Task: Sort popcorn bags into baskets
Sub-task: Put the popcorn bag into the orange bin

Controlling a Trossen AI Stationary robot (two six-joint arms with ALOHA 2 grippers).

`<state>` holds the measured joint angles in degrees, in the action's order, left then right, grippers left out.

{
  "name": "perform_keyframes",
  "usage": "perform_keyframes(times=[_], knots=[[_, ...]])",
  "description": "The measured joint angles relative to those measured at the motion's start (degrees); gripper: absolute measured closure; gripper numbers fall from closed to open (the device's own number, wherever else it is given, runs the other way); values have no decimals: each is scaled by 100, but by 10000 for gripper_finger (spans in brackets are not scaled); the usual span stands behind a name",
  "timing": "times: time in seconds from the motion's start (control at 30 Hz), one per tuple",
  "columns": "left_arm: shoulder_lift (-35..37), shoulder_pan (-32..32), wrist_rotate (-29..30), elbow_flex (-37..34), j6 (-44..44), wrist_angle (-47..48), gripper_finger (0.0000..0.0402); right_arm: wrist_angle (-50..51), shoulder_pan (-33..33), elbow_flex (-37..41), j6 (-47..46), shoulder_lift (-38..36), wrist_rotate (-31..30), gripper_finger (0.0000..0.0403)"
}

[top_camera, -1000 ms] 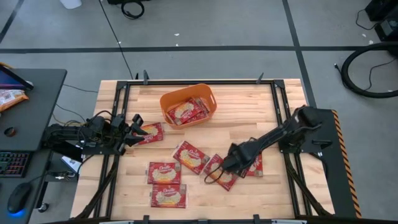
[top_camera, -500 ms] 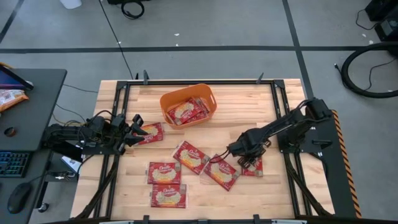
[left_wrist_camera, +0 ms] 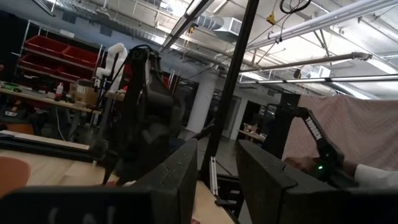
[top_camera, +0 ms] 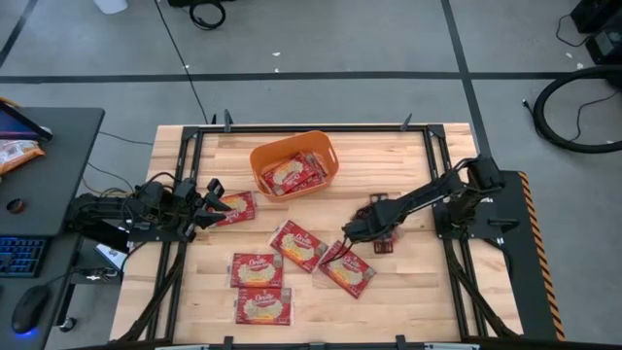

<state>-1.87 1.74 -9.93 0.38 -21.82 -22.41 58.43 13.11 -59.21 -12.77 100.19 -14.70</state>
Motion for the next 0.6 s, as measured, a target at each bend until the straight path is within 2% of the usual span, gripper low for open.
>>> perform_keyframes(times=[0.1, 0.27, 0.43, 0.6], knots=[[0, 0, 0, 0, -1, -1, 285, 216, 238, -429, 218, 8, -433, 272], [0, 0, 0, 0, 2, -3, 285, 454, 586, -935, -585, 10, -793, 272], [0, 0, 0, 0, 0, -3, 285, -420, 858, -751, -1681, 10, -1268, 273], [1, 0, 0, 0, -4, -2, 285, -1173, 885, -313, -1838, 10, -1335, 254]])
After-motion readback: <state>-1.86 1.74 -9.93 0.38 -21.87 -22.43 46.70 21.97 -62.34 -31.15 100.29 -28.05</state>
